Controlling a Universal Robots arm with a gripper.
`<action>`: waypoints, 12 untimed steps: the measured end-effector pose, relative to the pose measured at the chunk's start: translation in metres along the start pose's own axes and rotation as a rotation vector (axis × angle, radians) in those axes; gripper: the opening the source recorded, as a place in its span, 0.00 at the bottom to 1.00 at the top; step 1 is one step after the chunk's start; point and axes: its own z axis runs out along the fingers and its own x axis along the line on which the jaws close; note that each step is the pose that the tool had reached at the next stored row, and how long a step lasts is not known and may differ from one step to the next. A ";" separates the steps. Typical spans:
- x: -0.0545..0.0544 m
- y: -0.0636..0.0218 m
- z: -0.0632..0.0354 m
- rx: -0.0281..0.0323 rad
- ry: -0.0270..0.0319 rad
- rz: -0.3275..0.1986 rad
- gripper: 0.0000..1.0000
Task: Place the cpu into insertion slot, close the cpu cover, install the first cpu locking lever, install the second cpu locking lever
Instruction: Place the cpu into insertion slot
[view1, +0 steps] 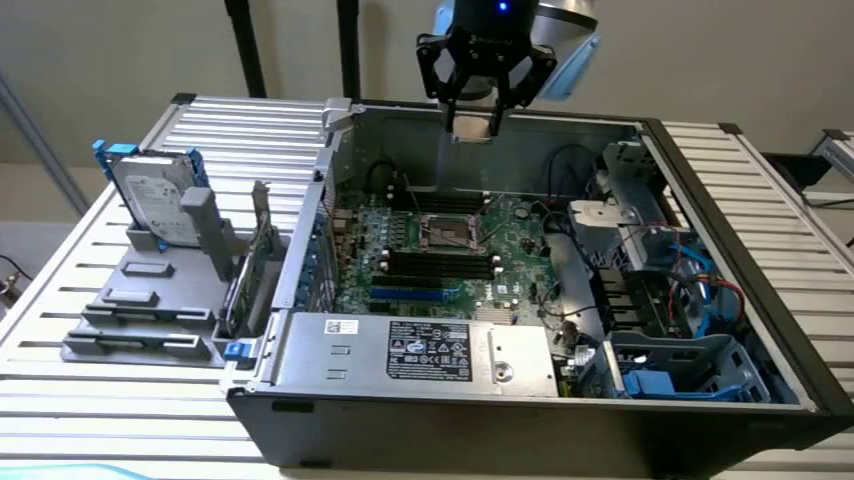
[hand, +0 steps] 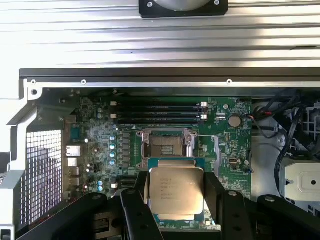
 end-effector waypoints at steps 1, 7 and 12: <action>0.000 0.0024 0.0006 0.0035 -0.0003 0.000 0.55; 0.001 0.0191 0.0062 0.0397 -0.0023 0.000 0.55; 0.001 0.0200 0.0093 0.0423 -0.0062 0.058 0.55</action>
